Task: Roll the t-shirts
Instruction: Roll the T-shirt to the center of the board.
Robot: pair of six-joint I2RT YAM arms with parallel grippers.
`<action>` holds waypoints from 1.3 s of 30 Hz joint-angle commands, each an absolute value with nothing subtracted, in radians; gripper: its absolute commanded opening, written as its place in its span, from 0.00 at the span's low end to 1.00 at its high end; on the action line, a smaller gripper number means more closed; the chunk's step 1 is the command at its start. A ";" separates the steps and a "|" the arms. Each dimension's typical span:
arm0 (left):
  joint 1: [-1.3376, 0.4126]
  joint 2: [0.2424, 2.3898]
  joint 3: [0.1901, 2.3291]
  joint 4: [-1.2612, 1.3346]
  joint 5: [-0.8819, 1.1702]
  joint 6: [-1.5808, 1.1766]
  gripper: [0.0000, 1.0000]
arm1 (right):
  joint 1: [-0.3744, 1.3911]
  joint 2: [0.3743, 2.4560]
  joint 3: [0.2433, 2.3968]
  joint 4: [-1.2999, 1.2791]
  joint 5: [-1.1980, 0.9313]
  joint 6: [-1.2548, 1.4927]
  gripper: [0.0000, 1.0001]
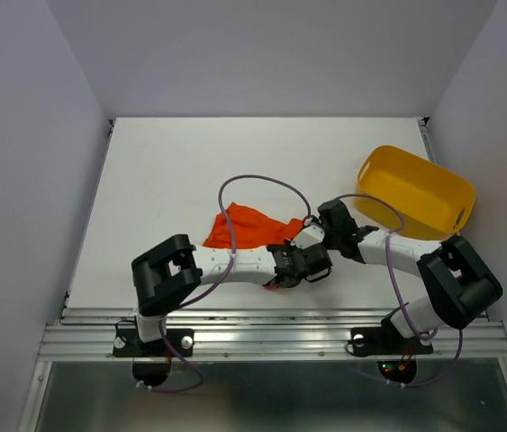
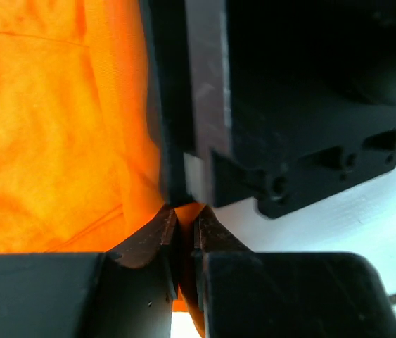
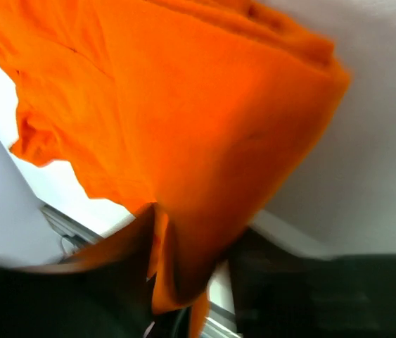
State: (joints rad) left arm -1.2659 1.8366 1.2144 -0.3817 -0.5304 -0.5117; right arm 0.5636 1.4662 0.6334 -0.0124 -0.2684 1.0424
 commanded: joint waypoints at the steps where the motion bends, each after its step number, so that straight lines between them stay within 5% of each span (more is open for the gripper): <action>1: -1.238 1.718 1.168 -0.298 -0.451 -0.486 0.00 | 0.571 1.419 0.666 -0.076 -0.255 1.017 0.64; 2: -1.230 1.704 1.154 -0.267 -0.404 -0.488 0.00 | 0.571 1.411 0.673 -0.090 -0.244 1.014 0.79; 5: -1.194 1.636 1.065 -0.198 -0.307 -0.505 0.00 | 0.571 1.368 0.701 -0.150 -0.172 1.012 0.90; 16: -0.959 1.388 0.801 0.090 0.099 -0.578 0.00 | 0.571 1.167 0.706 -0.233 -0.014 1.078 0.94; 26: -0.816 1.330 0.609 0.333 0.408 -0.704 0.00 | 0.571 1.163 0.735 -0.258 0.025 1.048 0.88; 31: -0.775 1.327 0.526 0.445 0.465 -0.787 0.00 | 0.571 1.184 0.749 -0.230 0.008 1.034 0.70; 34: -0.761 1.330 0.505 0.463 0.469 -0.793 0.00 | 0.580 1.207 0.750 -0.212 0.009 1.034 0.44; 35: -0.755 1.333 0.497 0.468 0.469 -0.799 0.00 | 0.590 1.224 0.750 -0.207 0.009 1.037 0.29; 39: -0.744 1.351 0.480 0.482 0.474 -0.807 0.00 | 0.632 1.262 0.749 -0.181 0.009 1.054 0.05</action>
